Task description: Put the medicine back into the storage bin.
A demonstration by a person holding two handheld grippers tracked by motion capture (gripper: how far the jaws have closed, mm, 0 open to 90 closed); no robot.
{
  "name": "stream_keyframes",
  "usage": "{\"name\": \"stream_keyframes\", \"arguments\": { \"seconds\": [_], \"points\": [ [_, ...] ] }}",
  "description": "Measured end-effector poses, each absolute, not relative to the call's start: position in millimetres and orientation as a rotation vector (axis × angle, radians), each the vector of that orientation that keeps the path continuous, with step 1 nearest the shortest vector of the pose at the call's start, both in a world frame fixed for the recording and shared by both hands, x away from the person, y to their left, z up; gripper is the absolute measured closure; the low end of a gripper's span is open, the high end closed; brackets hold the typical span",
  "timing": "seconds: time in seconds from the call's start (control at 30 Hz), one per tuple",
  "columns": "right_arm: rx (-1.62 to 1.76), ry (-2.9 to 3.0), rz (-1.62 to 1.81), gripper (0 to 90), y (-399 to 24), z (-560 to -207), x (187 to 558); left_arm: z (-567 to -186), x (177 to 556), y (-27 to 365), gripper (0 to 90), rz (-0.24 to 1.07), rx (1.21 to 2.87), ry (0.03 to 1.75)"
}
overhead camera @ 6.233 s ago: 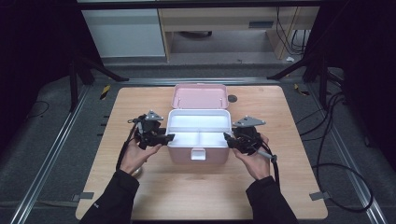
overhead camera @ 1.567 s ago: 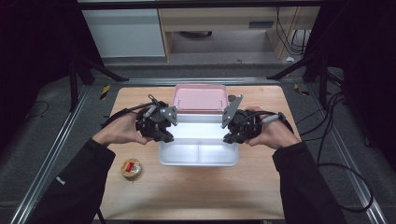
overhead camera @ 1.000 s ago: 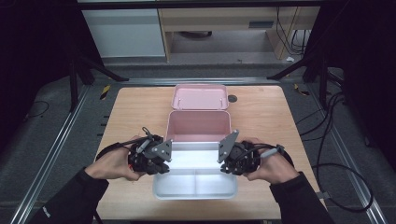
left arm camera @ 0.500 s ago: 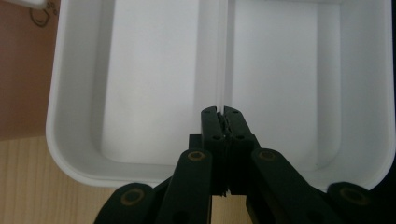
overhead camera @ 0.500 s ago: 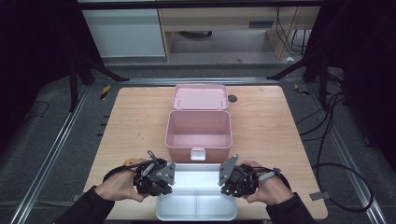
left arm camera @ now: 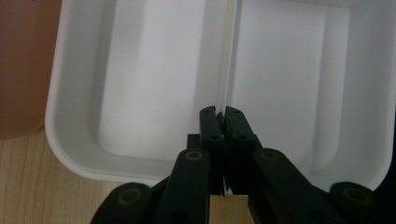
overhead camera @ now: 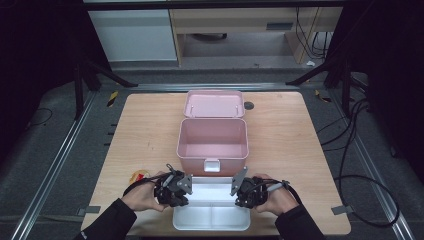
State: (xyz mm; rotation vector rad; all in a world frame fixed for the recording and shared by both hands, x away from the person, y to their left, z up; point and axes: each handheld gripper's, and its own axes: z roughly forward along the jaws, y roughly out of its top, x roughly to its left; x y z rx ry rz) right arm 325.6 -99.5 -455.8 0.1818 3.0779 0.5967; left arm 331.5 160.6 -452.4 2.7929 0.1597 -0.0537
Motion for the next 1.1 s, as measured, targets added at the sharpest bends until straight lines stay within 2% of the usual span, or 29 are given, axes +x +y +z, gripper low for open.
{"name": "stream_keyframes", "arguments": {
  "seconds": [0.47, 0.53, 0.6, 0.63, 0.77, 0.8, 0.83, 0.9, 0.93, 1.0, 1.1],
  "points": [
    [0.261, 3.079, 0.588, 85.5, -99, -474, 329, -468, 336, 158, 85.7, -0.054, 2.823, 0.165],
    [0.321, 3.057, 0.621, 80.5, -100, -472, 328, -467, 337, 161, 78.4, -0.054, 2.791, 0.214],
    [0.339, 3.042, 0.649, 78.0, -101, -470, 328, -466, 337, 162, 76.5, -0.045, 2.781, 0.224],
    [0.396, 3.005, 0.712, 73.9, -105, -465, 328, -462, 337, 165, 70.9, -0.039, 2.768, 0.243],
    [0.552, 2.901, 0.796, 64.4, -117, -452, 329, -454, 336, 172, 59.7, -0.015, 2.744, 0.300],
    [0.552, 2.901, 0.796, 64.4, -117, -452, 329, -454, 336, 172, 56.6, -0.015, 2.744, 0.300],
    [0.574, 2.870, 0.812, 62.0, -121, -450, 330, -450, 336, 176, 56.6, -0.017, 2.727, 0.318],
    [0.681, 2.791, 0.826, 54.9, -136, -445, 332, -445, 335, 181, 49.6, 0.013, 2.715, 0.351],
    [0.681, 2.791, 0.826, 54.9, -136, -445, 332, -443, 335, 185, 49.6, 0.034, 2.711, 0.368],
    [0.754, 2.739, 0.830, 51.8, -146, -443, 334, -438, 335, 192, 44.0, 0.059, 2.697, 0.399],
    [0.891, 2.644, 0.824, 43.9, -167, -445, 339, -428, 338, 206, 39.2, 0.106, 2.655, 0.476]
  ]
}}
